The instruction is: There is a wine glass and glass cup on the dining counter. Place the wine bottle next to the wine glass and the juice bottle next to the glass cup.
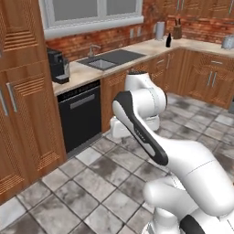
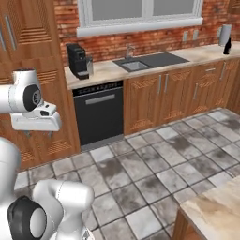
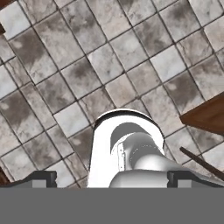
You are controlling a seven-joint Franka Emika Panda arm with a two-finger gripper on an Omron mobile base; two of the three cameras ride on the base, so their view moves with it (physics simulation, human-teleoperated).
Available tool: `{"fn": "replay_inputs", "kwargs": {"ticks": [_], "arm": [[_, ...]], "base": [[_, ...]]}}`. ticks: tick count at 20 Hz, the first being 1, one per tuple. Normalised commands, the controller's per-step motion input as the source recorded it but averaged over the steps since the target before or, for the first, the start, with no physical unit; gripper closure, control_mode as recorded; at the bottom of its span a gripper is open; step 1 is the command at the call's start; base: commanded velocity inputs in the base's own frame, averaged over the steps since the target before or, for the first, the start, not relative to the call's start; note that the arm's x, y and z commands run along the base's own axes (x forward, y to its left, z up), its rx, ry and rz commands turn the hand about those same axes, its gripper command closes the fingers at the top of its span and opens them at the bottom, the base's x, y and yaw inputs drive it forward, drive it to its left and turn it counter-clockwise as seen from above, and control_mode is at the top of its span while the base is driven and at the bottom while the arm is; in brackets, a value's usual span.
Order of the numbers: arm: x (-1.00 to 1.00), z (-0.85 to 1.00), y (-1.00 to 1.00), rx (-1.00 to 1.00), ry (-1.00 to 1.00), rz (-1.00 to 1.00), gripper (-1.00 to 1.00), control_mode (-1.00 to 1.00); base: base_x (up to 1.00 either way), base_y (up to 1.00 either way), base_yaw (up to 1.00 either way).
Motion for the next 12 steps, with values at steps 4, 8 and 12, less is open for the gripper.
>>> {"fn": "replay_inputs", "kwargs": {"ticks": [4, 8, 12], "arm": [[0.00, 0.00, 0.00, 0.00, 0.00, 0.00, -1.00, 1.00], [0.00, 0.00, 0.00, 0.00, 0.00, 0.00, -1.00, 1.00], [0.00, 0.00, 0.00, 0.00, 0.00, 0.00, -1.00, 1.00]], "base": [[0.78, 0.02, -0.20], [0.76, 0.00, -0.21], [0.73, 0.00, -0.23]]}}
